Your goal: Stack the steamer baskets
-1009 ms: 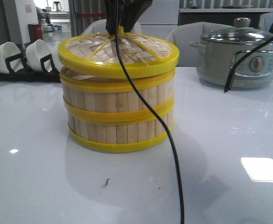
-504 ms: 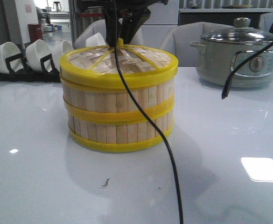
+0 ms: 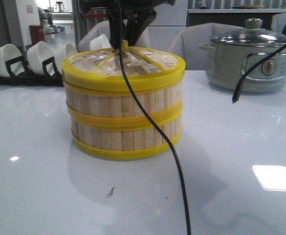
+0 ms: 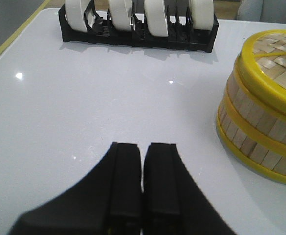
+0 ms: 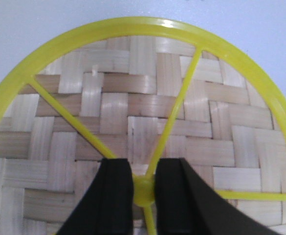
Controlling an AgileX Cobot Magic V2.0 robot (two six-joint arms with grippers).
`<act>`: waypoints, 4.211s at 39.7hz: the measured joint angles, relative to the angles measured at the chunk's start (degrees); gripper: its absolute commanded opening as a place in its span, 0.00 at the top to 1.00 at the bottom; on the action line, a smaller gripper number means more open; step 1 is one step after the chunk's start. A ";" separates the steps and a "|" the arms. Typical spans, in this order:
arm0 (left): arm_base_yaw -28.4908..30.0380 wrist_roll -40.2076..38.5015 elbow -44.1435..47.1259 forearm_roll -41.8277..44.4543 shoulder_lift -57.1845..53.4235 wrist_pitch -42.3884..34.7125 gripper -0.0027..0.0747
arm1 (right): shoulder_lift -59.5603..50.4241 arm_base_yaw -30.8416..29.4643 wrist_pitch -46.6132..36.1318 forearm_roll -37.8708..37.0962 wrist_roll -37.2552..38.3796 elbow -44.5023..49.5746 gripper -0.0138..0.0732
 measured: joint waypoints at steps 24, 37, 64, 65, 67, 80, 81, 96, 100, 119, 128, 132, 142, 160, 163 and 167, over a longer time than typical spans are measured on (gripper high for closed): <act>0.00 0.00 0.00 0.00 0.00 0.00 0.86 | 0.13 0.00 -0.01 0.00 0.00 0.00 0.51; 0.00 0.00 0.00 0.00 0.00 0.00 0.86 | 0.13 0.00 0.12 0.00 0.00 -0.13 0.40; 0.00 0.00 0.00 0.00 0.00 0.00 0.86 | -12.28 -4.19 -2.82 -4.51 0.00 1.96 0.41; 0.00 0.00 0.00 0.00 0.00 0.00 0.86 | -13.17 -4.60 -2.82 -4.51 0.00 2.65 0.41; 0.00 0.00 0.00 0.00 0.00 0.00 0.86 | -14.78 -5.59 -2.82 -4.59 0.00 3.97 0.41; 0.00 -0.11 0.00 -0.04 0.00 0.00 0.86 | -27.12 -12.74 -3.77 -4.59 0.00 18.57 0.41; 0.00 -0.11 0.00 -0.04 0.00 0.00 0.86 | -28.28 -13.25 -3.96 -4.59 0.00 19.80 0.41; 0.00 -0.11 0.00 -0.04 0.00 0.00 0.86 | -45.07 -23.30 -12.37 -4.59 0.00 42.63 0.41; 0.00 -0.11 0.00 -0.04 0.00 0.00 0.86 | -49.03 -25.31 -14.04 -4.64 0.00 47.57 0.41; 0.00 -0.11 0.00 -0.04 0.00 0.00 0.86 | -64.09 -31.72 -22.07 -4.64 0.00 65.94 0.41; 0.00 -0.11 0.00 -0.04 0.00 0.00 0.86 | -72.65 -36.32 -28.15 -4.64 0.00 75.44 0.41; 0.00 -0.11 0.00 -0.04 0.00 0.00 0.86 | -76.59 -38.03 -30.97 -4.64 0.00 79.66 0.41; 0.00 -0.11 0.00 -0.04 0.00 0.00 0.86 | -86.83 -39.94 -37.19 -4.64 0.00 89.32 0.41; 0.00 -0.11 0.00 -0.04 0.00 0.00 0.86 | -97.16 -39.94 -41.83 -4.64 0.00 100.67 0.41; 0.00 -0.11 0.00 -0.04 0.00 0.00 0.86 | -99.04 -39.94 -43.24 -4.64 0.00 102.64 0.41; 0.00 -0.11 0.00 -0.04 0.00 0.00 0.86 | -101.48 -39.94 -45.18 -4.64 0.00 104.95 0.41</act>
